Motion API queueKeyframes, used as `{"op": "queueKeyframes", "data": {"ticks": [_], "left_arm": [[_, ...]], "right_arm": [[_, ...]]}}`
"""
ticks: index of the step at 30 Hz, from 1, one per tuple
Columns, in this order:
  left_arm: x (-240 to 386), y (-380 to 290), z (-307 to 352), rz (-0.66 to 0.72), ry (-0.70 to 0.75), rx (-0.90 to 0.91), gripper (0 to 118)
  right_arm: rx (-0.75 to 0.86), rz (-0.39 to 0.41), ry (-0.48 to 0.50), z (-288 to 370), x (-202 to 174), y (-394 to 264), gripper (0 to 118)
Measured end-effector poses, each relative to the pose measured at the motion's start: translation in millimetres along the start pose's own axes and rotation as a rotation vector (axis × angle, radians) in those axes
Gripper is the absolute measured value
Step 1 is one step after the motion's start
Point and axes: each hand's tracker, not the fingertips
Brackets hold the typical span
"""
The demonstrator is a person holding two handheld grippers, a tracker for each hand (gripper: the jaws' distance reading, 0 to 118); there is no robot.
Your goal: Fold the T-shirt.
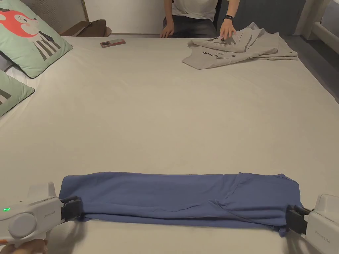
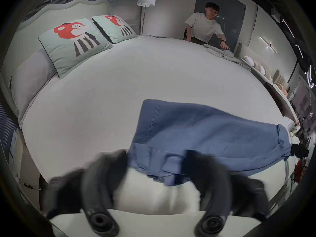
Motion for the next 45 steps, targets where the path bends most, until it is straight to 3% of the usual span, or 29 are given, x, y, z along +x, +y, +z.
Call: {"op": "queueKeyframes", "data": {"ticks": [2,3,4,9,16,19,21,24,25,26,27,28,37,45], "left_arm": [[10,9,10,0.008,-0.029,0.031,109],[16,13,18,0.007,-0.063,0.086,110],[26,20,25,-0.01,-0.067,0.134,110],[72,47,56,-0.081,-0.116,0.317,110],[114,52,85,-0.116,-0.095,0.644,110],[123,50,92,-0.117,-0.11,0.722,108],[126,48,93,-0.112,-0.101,0.75,104],[127,46,91,-0.138,-0.091,0.78,94],[128,45,90,-0.152,-0.081,0.781,74],[129,45,89,-0.165,-0.071,0.78,42],[130,47,85,-0.187,-0.059,0.769,18],[129,47,82,-0.191,-0.061,0.768,3],[111,58,70,-0.124,-0.141,0.681,0],[7,96,41,0.109,-0.52,0.234,0]], "right_arm": [[0.087,0.023,-0.008,15,-14,12,82],[0.137,0.035,-0.004,20,-24,20,99],[0.183,0.047,0.002,25,-33,27,106],[0.37,0.163,0.012,42,-78,56,106],[0.59,0.212,0.026,65,-122,73,106],[0.628,0.212,0.038,69,-132,74,94],[0.645,0.223,0.033,71,-137,74,70],[0.651,0.233,0.037,70,-140,75,59],[0.65,0.237,0.037,68,-143,74,48],[0.657,0.249,0.031,67,-144,73,32],[0.667,0.257,0.023,66,-146,73,15],[0.674,0.267,0.009,65,-147,73,0],[0.678,0.268,0.024,60,-150,76,0],[0.664,0.283,0.021,53,-156,76,0]]}}
